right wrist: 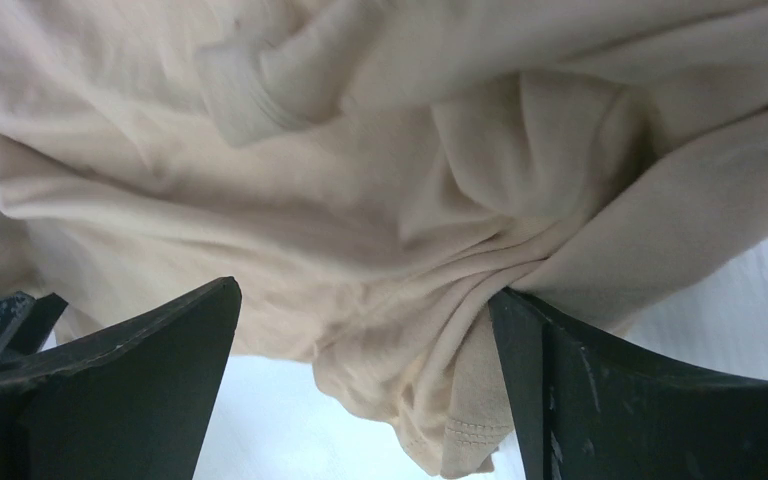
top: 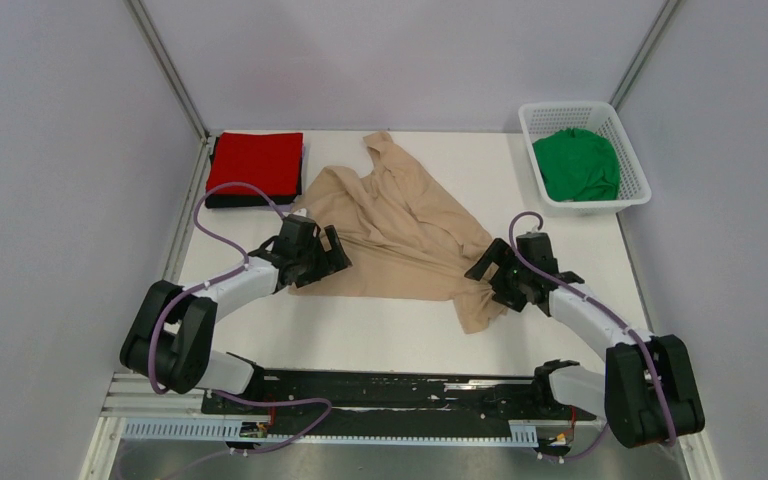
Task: Fold and stack the t-shirts
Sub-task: Flatten out the tshirt
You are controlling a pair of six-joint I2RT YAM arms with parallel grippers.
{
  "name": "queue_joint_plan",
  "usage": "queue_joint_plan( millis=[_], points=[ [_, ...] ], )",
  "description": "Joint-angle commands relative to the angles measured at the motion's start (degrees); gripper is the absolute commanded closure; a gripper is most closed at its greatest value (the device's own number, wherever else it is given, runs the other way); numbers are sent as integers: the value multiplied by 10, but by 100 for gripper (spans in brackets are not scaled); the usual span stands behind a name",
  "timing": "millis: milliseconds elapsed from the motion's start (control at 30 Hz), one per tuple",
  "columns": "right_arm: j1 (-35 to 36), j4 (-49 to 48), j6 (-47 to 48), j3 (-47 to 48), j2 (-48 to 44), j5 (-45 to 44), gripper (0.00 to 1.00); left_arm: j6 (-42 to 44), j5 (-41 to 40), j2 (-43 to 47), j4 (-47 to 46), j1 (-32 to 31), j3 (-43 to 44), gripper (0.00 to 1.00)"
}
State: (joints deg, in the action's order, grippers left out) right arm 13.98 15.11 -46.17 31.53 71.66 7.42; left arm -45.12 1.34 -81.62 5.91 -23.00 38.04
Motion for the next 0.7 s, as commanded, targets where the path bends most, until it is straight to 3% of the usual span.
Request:
queue_joint_plan(
  millis=[0,200,333,500,667],
  points=[
    [17,-39,-22,88,64,-45,0,-3,-12,-25,-21,7,15,0],
    [20,73,21,142,18,-69,0,1,-20,-28,-14,11,14,0],
    [11,186,26,119,-83,-141,0,5,-39,-25,-8,12,12,0],
    [-33,291,5,64,-187,-159,0,8,-46,-23,-6,14,13,0],
    [-54,294,-11,30,-212,-143,3,10,-45,-19,-4,15,13,0]
  ],
)
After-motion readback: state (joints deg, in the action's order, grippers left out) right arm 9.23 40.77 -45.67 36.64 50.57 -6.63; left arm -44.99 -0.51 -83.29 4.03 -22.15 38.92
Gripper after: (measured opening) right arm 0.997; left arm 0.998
